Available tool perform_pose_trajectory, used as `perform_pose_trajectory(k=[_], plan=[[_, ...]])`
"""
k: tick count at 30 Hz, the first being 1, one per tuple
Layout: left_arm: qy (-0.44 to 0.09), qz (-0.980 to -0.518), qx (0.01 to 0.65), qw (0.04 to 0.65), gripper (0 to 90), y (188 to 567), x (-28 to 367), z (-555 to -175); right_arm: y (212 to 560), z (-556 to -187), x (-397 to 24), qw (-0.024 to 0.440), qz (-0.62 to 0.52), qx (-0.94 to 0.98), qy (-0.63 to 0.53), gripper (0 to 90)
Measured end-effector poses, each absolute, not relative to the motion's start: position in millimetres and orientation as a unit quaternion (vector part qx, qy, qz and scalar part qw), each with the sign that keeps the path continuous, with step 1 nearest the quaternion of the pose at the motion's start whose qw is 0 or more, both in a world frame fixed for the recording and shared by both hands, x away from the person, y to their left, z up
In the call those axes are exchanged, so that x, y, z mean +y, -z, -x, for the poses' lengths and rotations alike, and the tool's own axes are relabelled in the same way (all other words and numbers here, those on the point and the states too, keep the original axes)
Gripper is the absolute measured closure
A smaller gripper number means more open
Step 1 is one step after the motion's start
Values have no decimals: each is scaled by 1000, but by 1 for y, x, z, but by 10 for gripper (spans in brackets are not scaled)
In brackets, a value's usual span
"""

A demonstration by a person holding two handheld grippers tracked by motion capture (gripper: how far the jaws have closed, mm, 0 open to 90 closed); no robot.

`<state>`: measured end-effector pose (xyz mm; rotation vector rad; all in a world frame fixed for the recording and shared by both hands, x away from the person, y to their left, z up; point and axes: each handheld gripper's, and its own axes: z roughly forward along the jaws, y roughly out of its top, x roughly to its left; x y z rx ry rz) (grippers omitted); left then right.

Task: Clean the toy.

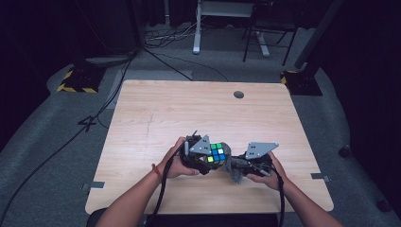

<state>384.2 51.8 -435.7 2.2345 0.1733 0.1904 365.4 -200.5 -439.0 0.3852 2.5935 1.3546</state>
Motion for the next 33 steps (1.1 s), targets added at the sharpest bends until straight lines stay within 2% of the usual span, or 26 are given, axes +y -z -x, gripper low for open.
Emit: perform_pose_trajectory(k=[10, 19, 26, 33], plan=[[-62, -893, 52, 442, 335, 437, 45, -378, 427, -365, -207, 125, -143, 854, -485, 772], [-79, -879, 58, 467, 335, 426, 52, -376, 441, -366, -199, 98, -130, 882, -443, 772], [-82, -886, 75, 449, 335, 431, 54, -383, 431, -360, -201, 103, -122, 873, -461, 772], [-62, -895, 68, 436, 334, 441, 45, -382, 419, -358, -210, 124, -130, 853, -489, 770]])
